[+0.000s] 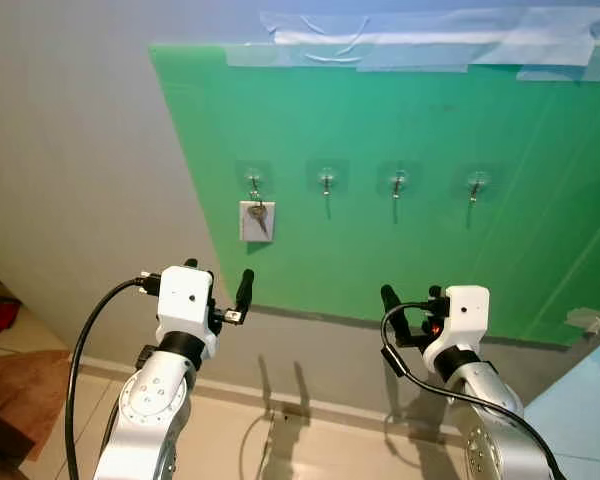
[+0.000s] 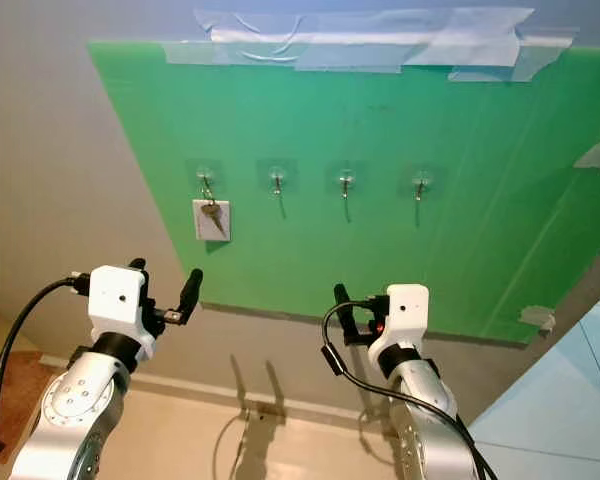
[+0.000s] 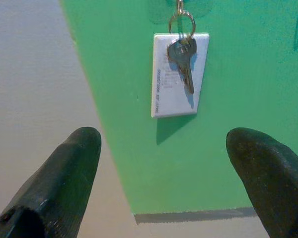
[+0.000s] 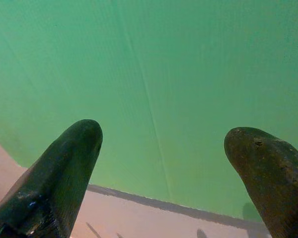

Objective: Hang keys on a hook

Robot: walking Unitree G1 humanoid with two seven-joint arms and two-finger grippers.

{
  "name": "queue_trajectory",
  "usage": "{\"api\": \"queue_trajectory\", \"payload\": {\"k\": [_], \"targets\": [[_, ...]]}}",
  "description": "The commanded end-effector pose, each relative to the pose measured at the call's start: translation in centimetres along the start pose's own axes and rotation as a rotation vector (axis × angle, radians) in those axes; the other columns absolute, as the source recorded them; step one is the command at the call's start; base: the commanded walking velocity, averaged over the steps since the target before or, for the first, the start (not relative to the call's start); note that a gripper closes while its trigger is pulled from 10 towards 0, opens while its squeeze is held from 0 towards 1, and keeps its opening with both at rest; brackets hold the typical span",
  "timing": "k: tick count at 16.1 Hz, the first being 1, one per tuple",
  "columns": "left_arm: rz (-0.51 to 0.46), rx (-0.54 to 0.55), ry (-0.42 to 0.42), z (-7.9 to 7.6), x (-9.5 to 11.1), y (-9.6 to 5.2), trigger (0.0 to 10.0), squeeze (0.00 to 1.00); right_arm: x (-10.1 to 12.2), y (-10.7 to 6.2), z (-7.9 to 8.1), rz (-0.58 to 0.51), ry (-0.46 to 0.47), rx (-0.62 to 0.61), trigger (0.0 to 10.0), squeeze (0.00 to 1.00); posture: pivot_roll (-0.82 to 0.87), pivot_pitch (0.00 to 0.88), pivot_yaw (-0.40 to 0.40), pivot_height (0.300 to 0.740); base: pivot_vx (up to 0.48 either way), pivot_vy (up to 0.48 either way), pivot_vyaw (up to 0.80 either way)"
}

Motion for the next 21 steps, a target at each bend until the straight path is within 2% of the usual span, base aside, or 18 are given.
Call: {"api": "queue_trajectory", "payload": {"k": [1, 3, 10, 14, 19, 21], "targets": [[-0.001, 0.003, -0.012, 0.2, 0.2, 0.5, 10.0, 0.0, 0.1, 0.2, 0.2, -0.006, -0.003, 0.011, 10.0, 0.0, -0.03, 0.0, 0.034, 0.74, 0.0, 0.0, 0.0], [0.009, -0.004, -0.022, 0.2, 0.2, 0.6, 10.0, 0.0, -0.2, 0.1, 0.2, 0.003, -0.007, 0.018, 10.0, 0.0, -0.03, 0.0, 0.03, 0.74, 0.0, 0.0, 0.0], [0.027, -0.004, -0.066, 0.2, -0.2, 0.9, 10.0, 0.0, -0.9, -0.2, 0.3, 0.028, -0.017, 0.035, 10.0, 0.0, -0.02, 0.0, 0.025, 0.74, 0.0, 0.468, 0.0], [0.034, 0.006, -0.101, 0.7, -0.2, 1.3, 10.0, 0.0, -0.8, -0.3, -0.6, 0.028, -0.02, 0.009, 10.0, 0.0, -0.02, 0.0, 0.026, 0.74, 0.0, 0.471, 0.0], [0.032, -0.009, -0.086, 0.6, -0.1, 1.8, 10.0, 0.0, -1.1, -0.8, -0.3, 0.035, -0.031, 0.022, 10.0, 0.0, -0.03, 0.0, 0.026, 0.74, 0.0, 0.476, 0.0], [0.003, -0.007, -0.093, 0.7, 0.1, 1.9, 10.0, 0.0, -0.7, -1.0, -0.5, 0.008, -0.032, 0.01, 10.0, 0.0, -0.04, 0.0, 0.031, 0.74, 0.0, 0.476, 0.0]]}}
Point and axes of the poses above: a point about 5 cm out from each wrist's last joint towards the gripper, its own y axis pointing out of the wrist towards the gripper, its own x axis along the axis of the wrist's last joint, z = x × y, the point moved 4 cm from there along y, pointing out of the wrist towards the gripper, and after that the axes turned 3 degrees about -y, right-handed, at the moved point
